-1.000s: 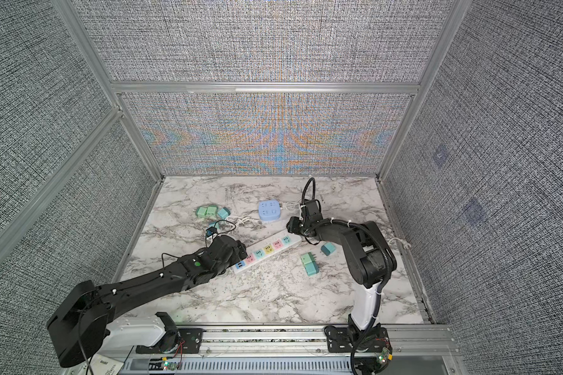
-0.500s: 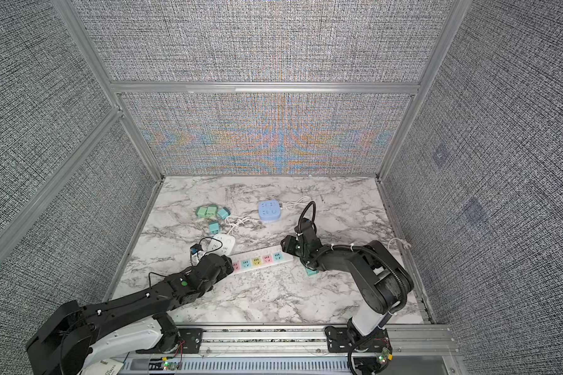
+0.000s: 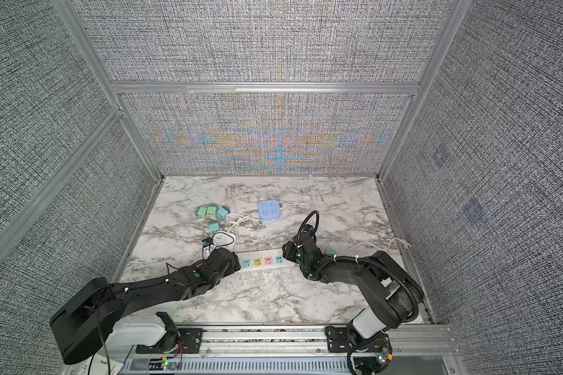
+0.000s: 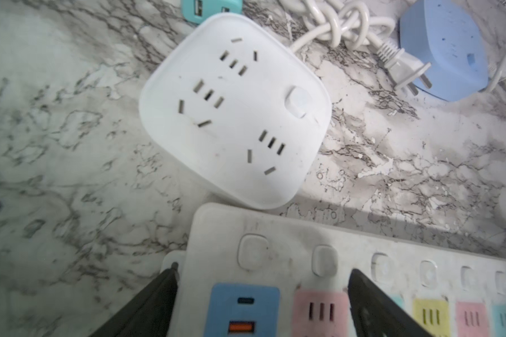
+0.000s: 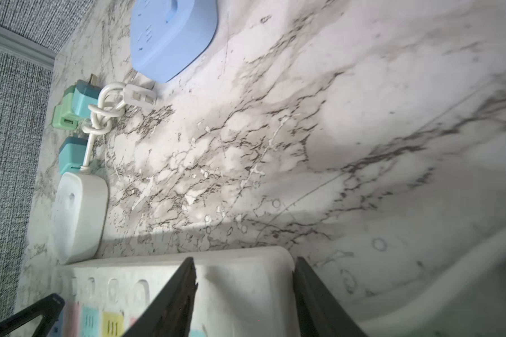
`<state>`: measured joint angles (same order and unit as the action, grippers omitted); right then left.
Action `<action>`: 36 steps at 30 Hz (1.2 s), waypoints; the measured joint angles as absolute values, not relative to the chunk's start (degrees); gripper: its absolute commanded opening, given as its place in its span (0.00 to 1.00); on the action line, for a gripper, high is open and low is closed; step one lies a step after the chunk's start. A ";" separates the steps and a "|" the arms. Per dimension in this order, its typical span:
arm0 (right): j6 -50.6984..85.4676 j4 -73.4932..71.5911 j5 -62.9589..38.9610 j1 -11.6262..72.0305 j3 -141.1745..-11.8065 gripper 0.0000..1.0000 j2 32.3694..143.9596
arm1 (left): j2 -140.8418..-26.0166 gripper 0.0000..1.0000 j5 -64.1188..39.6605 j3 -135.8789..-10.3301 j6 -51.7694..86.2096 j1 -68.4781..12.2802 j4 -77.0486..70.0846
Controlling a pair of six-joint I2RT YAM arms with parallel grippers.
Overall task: Insert plugs into power strip
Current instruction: Rotate the socket at the center of the table.
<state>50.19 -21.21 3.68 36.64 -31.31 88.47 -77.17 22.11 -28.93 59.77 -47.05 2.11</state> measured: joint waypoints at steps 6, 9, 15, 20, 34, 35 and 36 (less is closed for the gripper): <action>50.15 -17.63 7.92 36.64 -30.87 0.55 85.89 | -84.60 0.92 21.52 -36.14 56.64 -47.03 4.80; 49.28 -12.40 9.47 36.67 -32.45 0.56 82.67 | -84.77 0.93 20.91 -36.49 55.75 -47.03 4.10; 47.35 -3.81 12.47 37.12 -35.18 0.56 67.90 | -78.78 0.95 19.46 -36.36 52.36 -47.18 3.05; 45.93 6.44 16.25 37.06 -33.67 0.58 56.07 | -70.50 0.95 21.71 -34.79 49.41 -47.16 2.00; 46.15 20.84 12.97 36.84 -19.42 0.67 43.05 | -45.58 0.97 20.75 -22.59 43.00 -47.16 -0.38; 46.15 20.80 12.47 36.84 -18.55 0.69 43.31 | -43.53 0.98 19.99 -21.06 41.98 -47.16 -1.74; 46.11 20.64 11.79 36.82 -17.80 0.71 43.62 | -41.43 0.99 18.83 -19.49 41.30 -47.16 -2.87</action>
